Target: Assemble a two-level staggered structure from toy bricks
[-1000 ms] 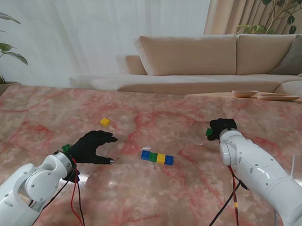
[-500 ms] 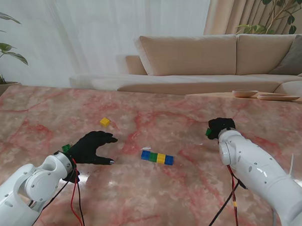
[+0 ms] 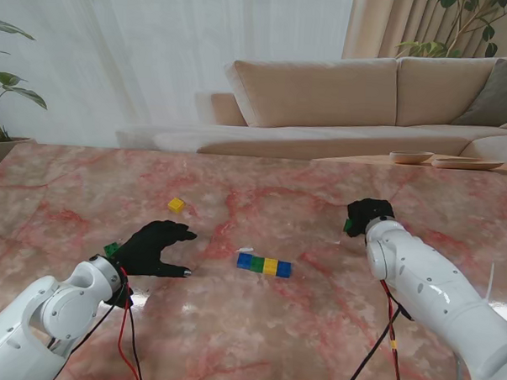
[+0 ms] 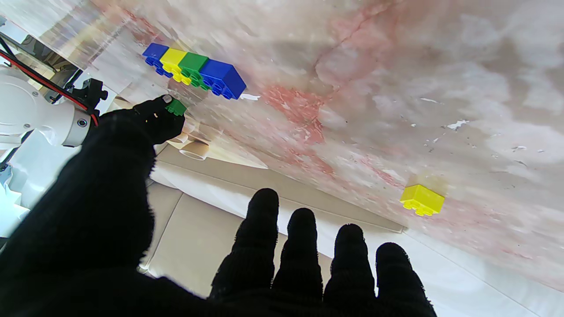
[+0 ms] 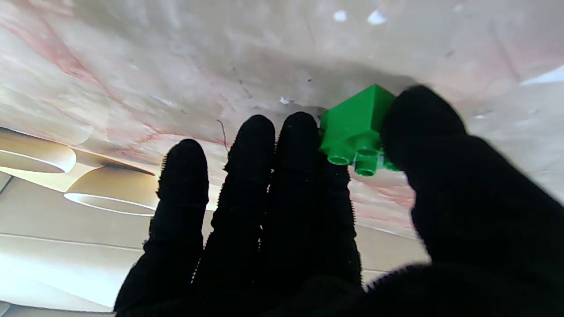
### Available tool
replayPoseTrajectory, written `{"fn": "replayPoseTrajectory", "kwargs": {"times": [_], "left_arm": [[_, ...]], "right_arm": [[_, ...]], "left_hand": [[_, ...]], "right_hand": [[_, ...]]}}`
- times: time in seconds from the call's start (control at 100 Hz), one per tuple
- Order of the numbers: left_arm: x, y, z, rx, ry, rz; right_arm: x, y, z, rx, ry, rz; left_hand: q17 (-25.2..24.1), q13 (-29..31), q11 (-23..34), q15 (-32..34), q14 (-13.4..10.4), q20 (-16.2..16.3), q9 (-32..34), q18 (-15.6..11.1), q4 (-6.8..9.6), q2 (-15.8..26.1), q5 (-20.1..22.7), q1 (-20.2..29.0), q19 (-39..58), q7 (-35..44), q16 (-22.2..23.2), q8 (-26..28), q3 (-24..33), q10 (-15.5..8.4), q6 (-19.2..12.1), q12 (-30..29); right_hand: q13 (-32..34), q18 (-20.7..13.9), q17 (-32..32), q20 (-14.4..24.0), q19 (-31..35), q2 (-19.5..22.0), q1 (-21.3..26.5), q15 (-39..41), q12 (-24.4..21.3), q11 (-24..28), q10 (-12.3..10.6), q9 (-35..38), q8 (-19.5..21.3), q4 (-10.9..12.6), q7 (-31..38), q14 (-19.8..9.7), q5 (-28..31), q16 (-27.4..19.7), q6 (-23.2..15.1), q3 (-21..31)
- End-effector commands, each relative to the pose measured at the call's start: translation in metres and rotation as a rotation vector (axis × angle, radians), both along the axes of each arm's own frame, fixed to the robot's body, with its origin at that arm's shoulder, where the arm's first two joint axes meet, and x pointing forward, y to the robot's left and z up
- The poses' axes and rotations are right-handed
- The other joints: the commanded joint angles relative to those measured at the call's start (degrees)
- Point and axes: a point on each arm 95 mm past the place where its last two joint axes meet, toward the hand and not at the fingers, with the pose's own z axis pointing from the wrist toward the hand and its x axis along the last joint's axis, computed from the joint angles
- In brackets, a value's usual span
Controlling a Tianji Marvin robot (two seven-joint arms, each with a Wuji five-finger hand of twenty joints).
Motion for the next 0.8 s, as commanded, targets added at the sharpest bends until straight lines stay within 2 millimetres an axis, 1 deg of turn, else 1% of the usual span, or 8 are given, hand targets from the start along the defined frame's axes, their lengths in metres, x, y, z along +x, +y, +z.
{"fn": "replayPoseTrajectory", "kwargs": {"times": [0.0,0.11,0.15,0.25,0.63,0.79], "left_arm": [[-0.002,-0.001,-0.003,-0.002,0.007,-0.001],[-0.002,-0.002,-0.004,-0.006,0.008,0.001],[-0.003,-0.002,-0.004,-0.007,0.010,0.001],[-0.003,-0.003,-0.005,-0.010,0.014,0.001],[-0.004,-0.006,-0.005,-0.016,0.012,0.005],[-0.005,-0.008,-0.005,-0.021,0.014,0.003]], "right_arm": [[-0.013,0.001,-0.014,-0.002,0.042,0.009],[-0.020,0.006,-0.009,0.012,0.031,0.027],[-0.024,0.009,-0.007,0.010,0.030,0.041],[-0.034,0.018,-0.003,0.025,0.035,0.065],[-0.079,0.067,0.023,0.073,-0.019,0.160],[-0.095,0.084,0.032,0.093,0.002,0.206]], "left_hand": [[-0.05,-1.21,-1.29,-1.60,-2.63,-1.10,-1.58,-1.54,1.76,1.50,1.22,1.47,-2.71,-0.11,-0.74,-0.28,-1.47,0.08,0.66,-0.57],[-0.01,-1.23,-1.31,-1.67,-2.59,-1.27,-1.53,-1.54,1.78,1.51,1.21,1.49,-2.77,-0.13,-0.79,-0.30,-1.61,0.32,0.60,-0.59],[-0.01,-1.25,-1.37,-1.69,-2.67,-1.31,-1.64,-1.56,1.79,1.55,1.18,1.49,-2.78,-0.15,-0.80,-0.31,-1.64,0.02,0.62,-0.61],[0.00,-1.26,-1.38,-1.73,-2.72,-1.40,-1.58,-1.54,1.81,1.70,1.17,1.51,-2.80,-0.19,-0.82,-0.33,-1.75,0.33,0.62,-0.62],[-0.01,-1.24,-1.36,-1.81,-2.64,-1.50,-1.38,-1.45,1.89,1.92,1.37,1.61,-2.67,-0.26,-0.81,-0.39,-2.42,0.36,0.71,-0.63],[-0.03,-1.26,-1.35,-1.79,-2.56,-1.51,-1.31,-1.48,1.93,2.01,1.45,1.73,-2.63,-0.30,-0.78,-0.42,-2.65,0.39,0.81,-0.62]], "right_hand": [[2.08,0.19,0.77,0.72,3.10,1.43,3.84,1.30,1.37,-0.06,-2.07,2.47,0.20,-1.09,3.76,-0.98,5.36,1.17,-8.89,3.58],[2.85,0.44,1.20,0.86,3.73,1.36,3.84,1.52,1.53,-0.51,-1.74,3.60,-0.40,-1.12,3.84,-0.67,6.40,1.33,-8.79,3.64],[2.90,0.50,1.23,0.88,3.84,1.22,3.66,1.53,1.59,-0.63,-1.67,3.70,-0.53,-1.14,3.81,-0.53,6.46,1.35,-8.68,3.67],[3.08,0.93,1.18,0.98,4.33,1.38,1.64,1.51,1.72,-0.89,-1.08,3.79,-0.80,-1.37,3.82,0.05,6.77,1.49,-7.90,4.00],[5.10,1.97,2.32,1.51,6.44,0.84,1.94,2.56,2.44,-1.05,-0.12,6.34,-0.65,-1.53,4.16,1.27,9.25,2.28,-7.46,4.80],[5.74,2.17,2.70,1.62,7.07,0.70,2.15,2.98,2.73,-1.22,0.08,7.22,-0.78,-1.50,4.06,1.50,10.11,2.62,-7.47,4.86]]}}
